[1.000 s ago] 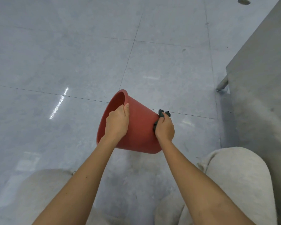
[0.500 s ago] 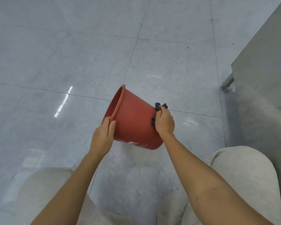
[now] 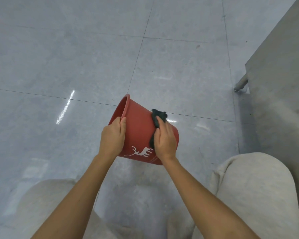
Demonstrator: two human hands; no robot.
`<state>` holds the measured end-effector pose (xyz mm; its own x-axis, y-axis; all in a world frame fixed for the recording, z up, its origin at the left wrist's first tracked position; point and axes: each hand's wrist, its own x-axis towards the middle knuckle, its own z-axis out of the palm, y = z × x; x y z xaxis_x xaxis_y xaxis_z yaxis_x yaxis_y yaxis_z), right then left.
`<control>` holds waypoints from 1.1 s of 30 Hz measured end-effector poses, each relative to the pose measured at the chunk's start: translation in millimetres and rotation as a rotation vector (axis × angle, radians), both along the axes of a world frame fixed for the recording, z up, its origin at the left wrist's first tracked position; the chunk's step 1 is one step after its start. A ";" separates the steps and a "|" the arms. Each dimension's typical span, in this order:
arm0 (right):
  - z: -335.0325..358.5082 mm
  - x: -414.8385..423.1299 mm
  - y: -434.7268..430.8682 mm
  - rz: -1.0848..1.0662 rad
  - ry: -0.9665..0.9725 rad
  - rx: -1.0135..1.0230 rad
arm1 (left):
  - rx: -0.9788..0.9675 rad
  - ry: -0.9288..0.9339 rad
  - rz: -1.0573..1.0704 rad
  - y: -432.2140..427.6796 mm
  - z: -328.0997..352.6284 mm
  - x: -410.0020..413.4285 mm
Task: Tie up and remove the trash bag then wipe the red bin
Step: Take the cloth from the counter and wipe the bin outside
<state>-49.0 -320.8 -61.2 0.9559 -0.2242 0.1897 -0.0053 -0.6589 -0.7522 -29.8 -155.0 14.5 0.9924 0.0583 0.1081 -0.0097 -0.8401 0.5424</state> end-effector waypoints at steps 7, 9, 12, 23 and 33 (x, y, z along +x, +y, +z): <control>-5.6 21.6 -28.7 -0.621 0.500 0.259 | 0.050 0.022 -0.043 -17.7 10.2 17.3; 8.4 26.5 -7.8 -0.552 0.357 0.206 | 0.042 0.047 -0.057 -21.1 15.1 27.5; 24.9 11.2 36.9 -0.205 0.061 0.091 | 0.017 0.123 -0.070 -25.2 22.0 43.8; 2.2 36.5 -23.1 -0.361 0.383 0.143 | -0.105 0.002 -0.026 17.9 -22.5 -22.8; 18.7 16.8 22.7 0.078 0.002 0.128 | 0.009 -0.055 -0.159 5.3 2.2 4.6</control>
<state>-32.2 -298.1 -42.5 0.9717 -0.1716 0.1624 0.0405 -0.5565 -0.8299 -25.2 -149.7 16.7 0.9817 -0.1007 0.1619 -0.1726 -0.8304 0.5298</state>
